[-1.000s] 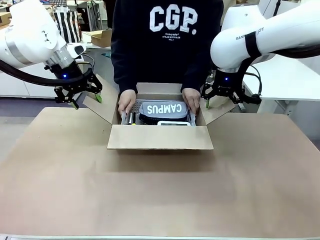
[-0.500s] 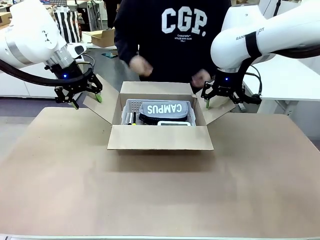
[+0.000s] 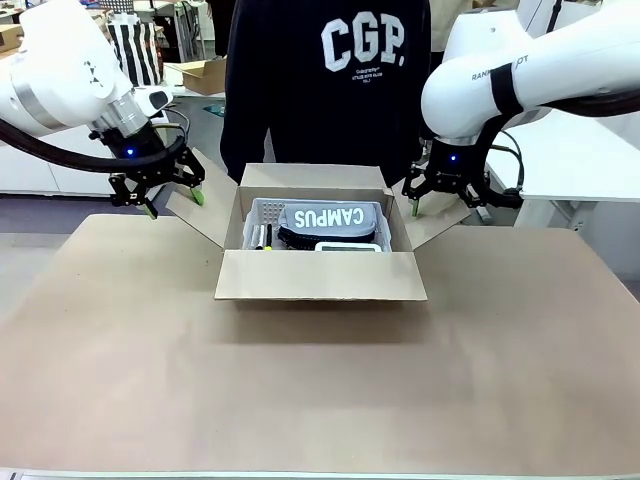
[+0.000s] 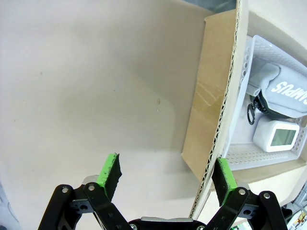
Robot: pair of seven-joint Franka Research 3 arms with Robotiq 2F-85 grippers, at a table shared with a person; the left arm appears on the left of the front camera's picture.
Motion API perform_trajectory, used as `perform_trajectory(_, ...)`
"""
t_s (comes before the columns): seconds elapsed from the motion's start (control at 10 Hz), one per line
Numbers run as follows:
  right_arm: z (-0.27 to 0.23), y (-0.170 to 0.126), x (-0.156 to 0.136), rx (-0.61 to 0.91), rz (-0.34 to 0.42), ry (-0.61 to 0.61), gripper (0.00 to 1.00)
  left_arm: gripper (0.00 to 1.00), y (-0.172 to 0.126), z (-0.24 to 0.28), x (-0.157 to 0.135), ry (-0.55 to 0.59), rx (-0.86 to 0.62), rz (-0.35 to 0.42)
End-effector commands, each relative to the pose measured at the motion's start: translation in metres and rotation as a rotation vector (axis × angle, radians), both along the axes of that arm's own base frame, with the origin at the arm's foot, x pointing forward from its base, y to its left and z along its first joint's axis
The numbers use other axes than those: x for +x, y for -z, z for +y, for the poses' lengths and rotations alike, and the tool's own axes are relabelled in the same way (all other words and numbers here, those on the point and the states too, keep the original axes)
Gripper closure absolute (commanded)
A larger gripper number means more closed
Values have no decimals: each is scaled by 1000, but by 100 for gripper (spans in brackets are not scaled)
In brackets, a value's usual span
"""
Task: Pack the gift set into the box.
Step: Lift both hands away from the flaps of the Package Box.
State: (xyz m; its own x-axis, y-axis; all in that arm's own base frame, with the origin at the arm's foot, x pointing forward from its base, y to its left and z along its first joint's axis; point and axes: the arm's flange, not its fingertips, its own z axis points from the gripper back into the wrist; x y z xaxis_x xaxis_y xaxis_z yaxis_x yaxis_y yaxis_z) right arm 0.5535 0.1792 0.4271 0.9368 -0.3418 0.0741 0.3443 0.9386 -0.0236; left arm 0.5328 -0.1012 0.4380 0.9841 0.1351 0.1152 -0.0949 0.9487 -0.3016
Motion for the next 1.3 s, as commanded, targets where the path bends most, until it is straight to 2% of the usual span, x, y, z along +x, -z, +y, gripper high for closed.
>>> perform_trajectory(0.0,4,-2,3,-17,-2,9,0,0,-2,0,-1,-17,17,1)
perform_trajectory(0.9,0,0,0,0,0,0,0,0,-2,0,-1,-17,17,1)
perform_trajectory(1.0,-1,-25,-4,-25,-73,-45,0,0,0,0,0,0,0,0)
perform_trajectory(1.2,-36,-92,-44,138,-166,-84,0,0,-86,16,-43,102,-261,-123)
